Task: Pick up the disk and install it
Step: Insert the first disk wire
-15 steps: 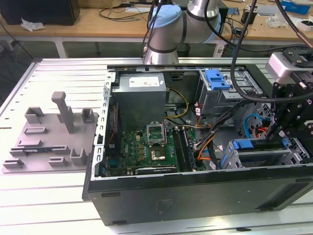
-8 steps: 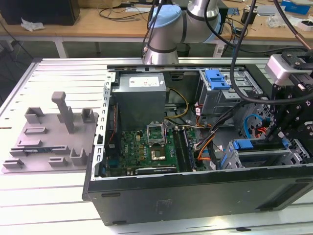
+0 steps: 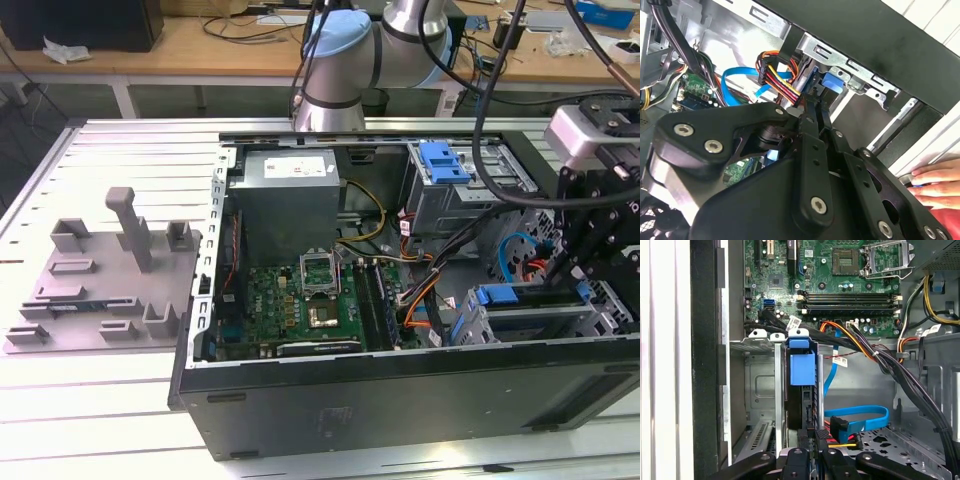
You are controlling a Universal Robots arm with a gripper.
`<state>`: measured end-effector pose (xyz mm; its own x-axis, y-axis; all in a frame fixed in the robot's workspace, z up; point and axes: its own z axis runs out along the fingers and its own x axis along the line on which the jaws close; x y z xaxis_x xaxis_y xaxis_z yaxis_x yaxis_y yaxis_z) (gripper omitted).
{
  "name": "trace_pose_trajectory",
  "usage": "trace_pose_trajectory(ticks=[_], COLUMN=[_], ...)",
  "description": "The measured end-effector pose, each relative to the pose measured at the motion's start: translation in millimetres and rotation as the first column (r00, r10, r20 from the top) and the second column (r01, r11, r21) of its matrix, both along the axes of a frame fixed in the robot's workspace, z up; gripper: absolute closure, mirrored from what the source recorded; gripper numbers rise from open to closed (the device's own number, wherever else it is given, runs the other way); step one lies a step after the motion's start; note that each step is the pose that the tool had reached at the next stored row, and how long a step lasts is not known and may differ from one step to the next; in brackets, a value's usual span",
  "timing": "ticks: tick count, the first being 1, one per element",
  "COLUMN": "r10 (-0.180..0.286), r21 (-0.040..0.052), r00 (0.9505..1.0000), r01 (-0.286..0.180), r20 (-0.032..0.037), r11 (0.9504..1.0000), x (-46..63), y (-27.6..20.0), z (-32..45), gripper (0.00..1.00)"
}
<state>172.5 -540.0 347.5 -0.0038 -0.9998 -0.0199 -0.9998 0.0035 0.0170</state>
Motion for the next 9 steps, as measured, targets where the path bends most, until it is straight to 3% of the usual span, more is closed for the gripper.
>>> trace_pose_trajectory(ticks=[9], r10=[0.000], r21=[-0.0006], r00=[1.0000], r01=[0.000], r20=[0.0000], r11=[1.0000], x=[0.0], y=[0.2], z=[-0.9], gripper=[0.84])
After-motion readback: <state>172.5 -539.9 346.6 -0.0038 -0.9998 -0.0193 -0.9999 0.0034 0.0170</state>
